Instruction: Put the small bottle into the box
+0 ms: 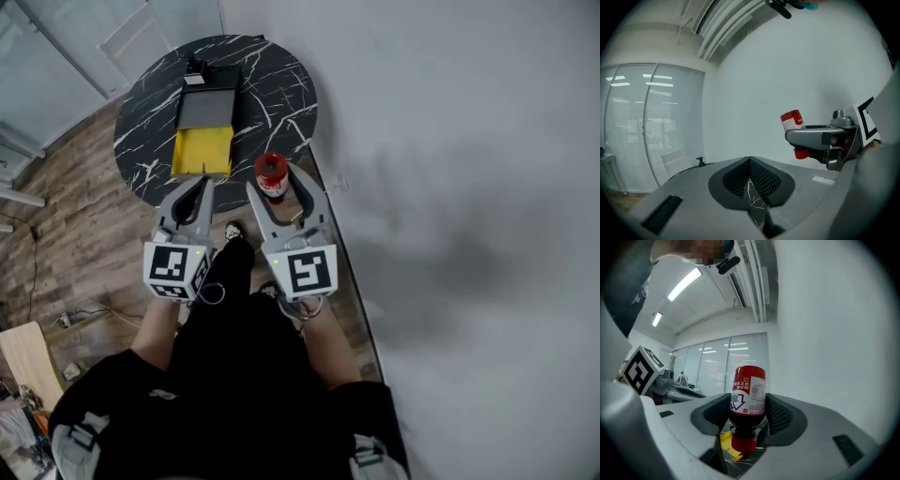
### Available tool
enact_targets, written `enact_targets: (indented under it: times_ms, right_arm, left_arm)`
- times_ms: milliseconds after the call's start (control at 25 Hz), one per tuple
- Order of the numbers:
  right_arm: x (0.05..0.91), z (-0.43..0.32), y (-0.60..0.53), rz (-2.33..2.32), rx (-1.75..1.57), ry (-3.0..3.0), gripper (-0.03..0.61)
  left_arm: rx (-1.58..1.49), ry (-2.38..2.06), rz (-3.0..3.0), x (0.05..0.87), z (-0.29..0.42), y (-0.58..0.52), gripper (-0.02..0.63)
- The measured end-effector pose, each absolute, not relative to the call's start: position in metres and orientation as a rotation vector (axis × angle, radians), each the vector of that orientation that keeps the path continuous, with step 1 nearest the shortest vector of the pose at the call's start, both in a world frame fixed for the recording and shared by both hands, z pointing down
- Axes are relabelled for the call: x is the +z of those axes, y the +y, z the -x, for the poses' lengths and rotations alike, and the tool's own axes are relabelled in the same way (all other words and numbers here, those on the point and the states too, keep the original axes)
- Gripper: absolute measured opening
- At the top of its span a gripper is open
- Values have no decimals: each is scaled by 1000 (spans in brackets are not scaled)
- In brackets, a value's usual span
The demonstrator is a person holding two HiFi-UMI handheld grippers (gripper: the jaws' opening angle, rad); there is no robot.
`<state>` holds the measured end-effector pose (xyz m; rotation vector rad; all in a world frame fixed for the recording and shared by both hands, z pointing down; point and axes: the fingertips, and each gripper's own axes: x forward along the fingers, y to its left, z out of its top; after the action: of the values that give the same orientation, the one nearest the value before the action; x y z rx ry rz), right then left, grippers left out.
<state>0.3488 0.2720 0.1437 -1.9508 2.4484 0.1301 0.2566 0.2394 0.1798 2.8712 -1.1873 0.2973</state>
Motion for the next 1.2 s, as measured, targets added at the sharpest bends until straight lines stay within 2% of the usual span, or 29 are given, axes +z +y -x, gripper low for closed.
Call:
enact_targets:
  times_ms: [600,1200]
  right_arm:
    - [207,-294,112,1718,35,2859,216]
    - [318,-237,-10,1588,-237,3211,216]
  left_arm:
    - [411,-1399,-2598,251,-182,92,0]
    - [635,-1291,-2471,352,-137,-28,-2]
